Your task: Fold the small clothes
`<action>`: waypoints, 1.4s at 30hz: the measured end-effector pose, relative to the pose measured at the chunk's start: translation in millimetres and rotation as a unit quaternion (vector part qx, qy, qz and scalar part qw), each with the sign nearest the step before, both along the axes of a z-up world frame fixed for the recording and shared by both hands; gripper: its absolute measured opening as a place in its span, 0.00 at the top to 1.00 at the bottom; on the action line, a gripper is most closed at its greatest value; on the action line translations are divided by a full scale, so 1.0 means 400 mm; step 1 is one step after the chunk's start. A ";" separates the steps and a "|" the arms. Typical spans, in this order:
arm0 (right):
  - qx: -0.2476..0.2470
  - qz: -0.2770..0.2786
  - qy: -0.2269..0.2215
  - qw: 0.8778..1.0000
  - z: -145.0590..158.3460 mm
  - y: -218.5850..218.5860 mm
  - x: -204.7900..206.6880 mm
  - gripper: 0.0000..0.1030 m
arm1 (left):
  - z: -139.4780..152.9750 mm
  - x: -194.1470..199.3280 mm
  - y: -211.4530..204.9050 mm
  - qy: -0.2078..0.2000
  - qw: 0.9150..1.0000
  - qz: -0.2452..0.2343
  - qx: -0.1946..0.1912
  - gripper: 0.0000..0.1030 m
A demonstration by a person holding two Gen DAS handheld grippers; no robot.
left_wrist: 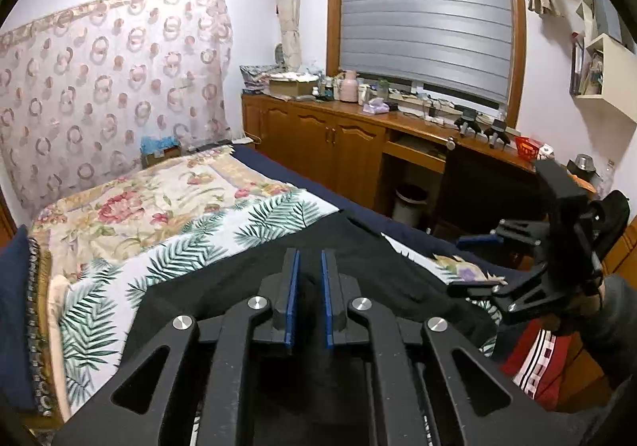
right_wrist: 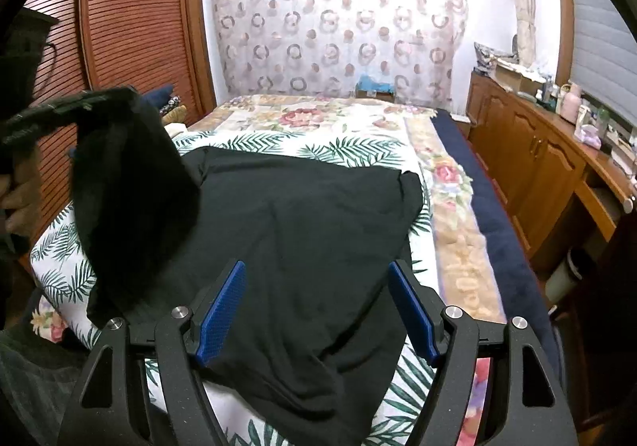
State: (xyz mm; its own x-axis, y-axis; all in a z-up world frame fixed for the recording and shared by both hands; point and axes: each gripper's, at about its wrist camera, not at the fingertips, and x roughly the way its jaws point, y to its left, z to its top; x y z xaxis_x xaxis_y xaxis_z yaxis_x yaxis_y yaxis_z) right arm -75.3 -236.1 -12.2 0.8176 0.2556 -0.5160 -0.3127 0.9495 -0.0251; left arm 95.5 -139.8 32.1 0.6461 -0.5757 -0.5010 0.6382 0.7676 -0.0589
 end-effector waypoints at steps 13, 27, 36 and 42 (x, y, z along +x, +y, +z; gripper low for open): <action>-0.009 0.054 0.019 0.998 -0.035 0.095 0.135 0.27 | -0.125 0.017 0.144 0.055 0.996 0.073 0.005 0.28; -0.029 0.142 0.105 0.984 -0.116 0.238 0.337 0.27 | -0.246 -0.006 0.296 0.079 0.982 0.166 0.032 0.27; -0.045 0.178 0.114 0.976 -0.102 0.250 0.336 0.77 | -0.256 -0.038 0.327 0.083 0.980 0.177 0.021 0.27; -0.032 0.178 0.081 0.980 -0.060 0.227 0.283 0.91 | -0.243 -0.048 0.333 0.073 0.980 0.182 0.012 0.27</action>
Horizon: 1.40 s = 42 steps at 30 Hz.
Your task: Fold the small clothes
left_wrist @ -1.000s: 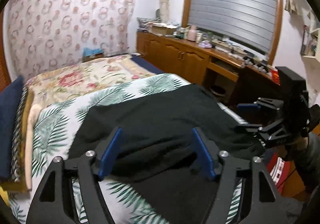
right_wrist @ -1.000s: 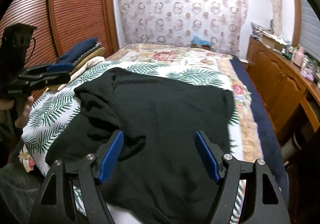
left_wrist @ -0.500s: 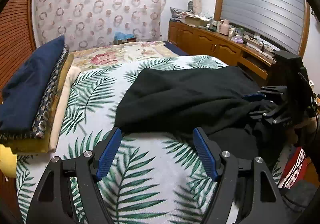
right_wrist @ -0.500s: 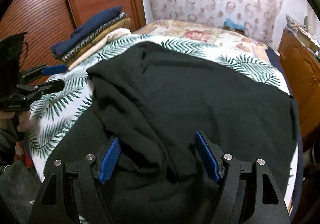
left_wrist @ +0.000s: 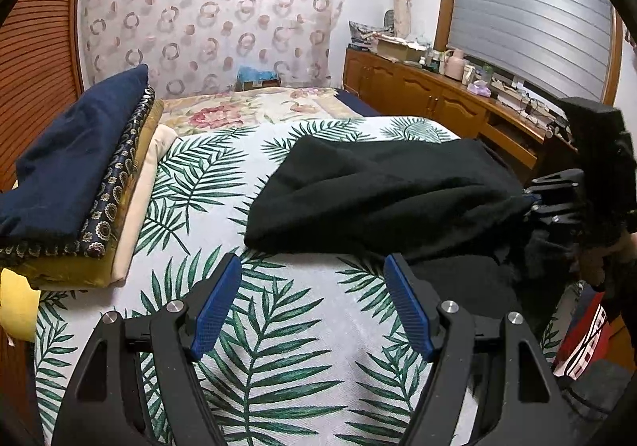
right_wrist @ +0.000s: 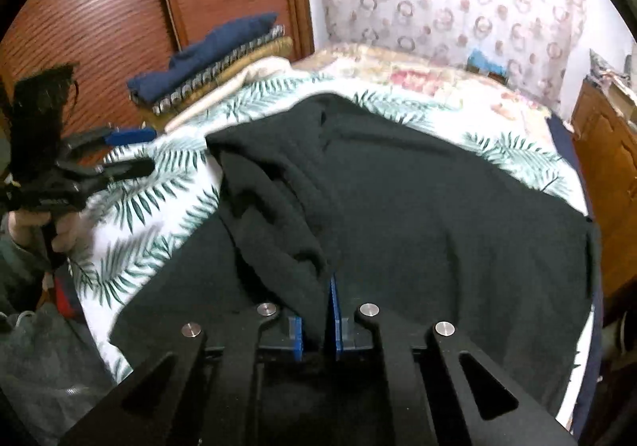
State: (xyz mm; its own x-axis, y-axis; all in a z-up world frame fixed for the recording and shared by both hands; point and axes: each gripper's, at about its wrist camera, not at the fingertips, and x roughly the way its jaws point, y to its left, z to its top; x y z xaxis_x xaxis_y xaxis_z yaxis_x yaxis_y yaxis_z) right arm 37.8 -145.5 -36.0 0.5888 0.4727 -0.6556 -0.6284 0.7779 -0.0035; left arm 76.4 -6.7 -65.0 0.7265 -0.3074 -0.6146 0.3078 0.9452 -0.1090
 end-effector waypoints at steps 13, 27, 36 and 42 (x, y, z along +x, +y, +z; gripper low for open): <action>0.065 -0.037 -0.069 0.995 0.124 -0.066 -0.140 0.92 | 0.048 -0.020 0.005 -0.037 0.999 0.009 -0.022 0.27; 0.023 -0.163 -0.012 0.986 -0.018 -0.269 -0.183 0.92 | 0.044 -0.021 -0.054 -0.032 0.999 -0.015 -0.020 0.27; -0.002 -0.177 -0.007 0.984 0.003 -0.276 -0.205 0.60 | 0.054 -0.032 -0.072 -0.035 0.999 -0.019 -0.015 0.27; 0.002 -0.156 -0.049 0.986 0.075 -0.255 -0.223 0.50 | 0.063 -0.035 -0.068 -0.042 0.999 -0.014 -0.014 0.27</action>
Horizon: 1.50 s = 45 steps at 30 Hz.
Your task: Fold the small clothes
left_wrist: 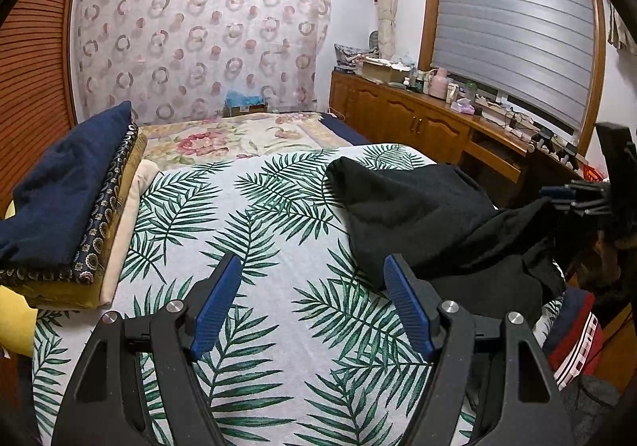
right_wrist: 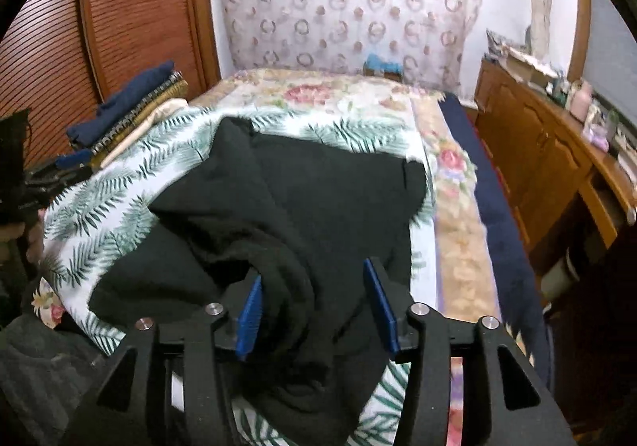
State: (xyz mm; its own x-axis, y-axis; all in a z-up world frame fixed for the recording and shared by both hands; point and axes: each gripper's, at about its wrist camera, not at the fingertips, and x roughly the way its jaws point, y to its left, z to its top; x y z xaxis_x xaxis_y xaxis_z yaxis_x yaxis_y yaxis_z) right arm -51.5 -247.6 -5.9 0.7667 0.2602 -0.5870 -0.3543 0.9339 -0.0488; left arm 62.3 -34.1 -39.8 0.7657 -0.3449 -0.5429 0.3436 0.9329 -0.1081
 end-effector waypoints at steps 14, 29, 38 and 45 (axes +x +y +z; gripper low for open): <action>-0.007 0.125 0.003 0.992 -0.034 0.244 0.130 0.49 | 0.002 -0.006 0.033 -0.004 1.000 0.017 0.002 0.27; -0.080 0.218 0.085 0.969 -0.147 0.475 0.288 0.49 | -0.001 -0.015 0.076 -0.006 0.999 0.041 -0.003 0.27; -0.086 0.223 0.069 0.969 -0.159 0.485 0.291 0.81 | -0.003 -0.017 0.077 -0.003 0.999 0.042 -0.004 0.27; -0.036 0.208 0.021 0.977 -0.054 0.397 0.243 0.91 | -0.003 -0.016 0.075 -0.005 0.999 0.042 -0.004 0.27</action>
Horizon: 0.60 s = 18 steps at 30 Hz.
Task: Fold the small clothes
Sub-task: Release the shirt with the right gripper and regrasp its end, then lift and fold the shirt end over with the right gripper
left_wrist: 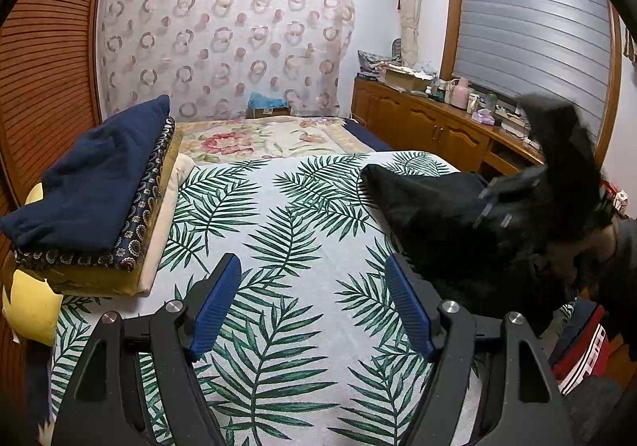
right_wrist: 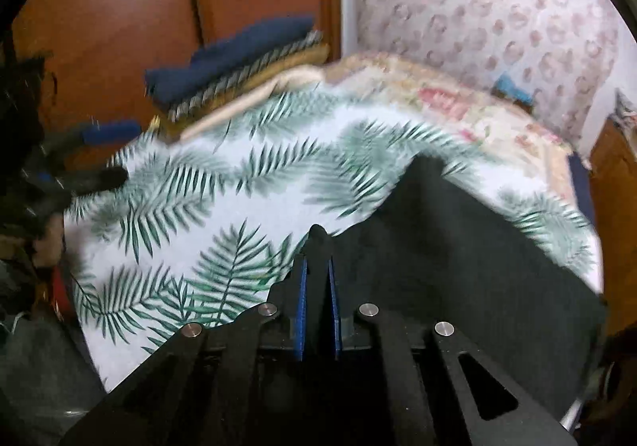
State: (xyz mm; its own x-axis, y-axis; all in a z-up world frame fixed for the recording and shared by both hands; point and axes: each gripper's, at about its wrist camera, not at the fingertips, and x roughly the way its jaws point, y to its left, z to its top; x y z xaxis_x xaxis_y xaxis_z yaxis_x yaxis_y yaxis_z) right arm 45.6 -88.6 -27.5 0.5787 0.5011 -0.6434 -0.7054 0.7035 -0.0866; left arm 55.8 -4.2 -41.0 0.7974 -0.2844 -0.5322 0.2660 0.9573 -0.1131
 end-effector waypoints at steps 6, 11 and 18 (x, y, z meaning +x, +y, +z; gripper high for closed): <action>0.028 -0.074 -0.049 0.996 0.108 -0.150 0.021 0.91 | -0.004 0.002 -0.011 0.005 1.000 -0.007 0.001 0.27; 0.020 -0.145 -0.068 0.987 0.138 -0.261 0.091 0.91 | -0.008 0.003 -0.028 0.009 1.000 -0.016 0.004 0.27; -0.048 -0.295 -0.081 0.951 0.051 -0.346 0.221 0.91 | -0.020 0.003 -0.043 0.016 1.000 -0.025 0.007 0.27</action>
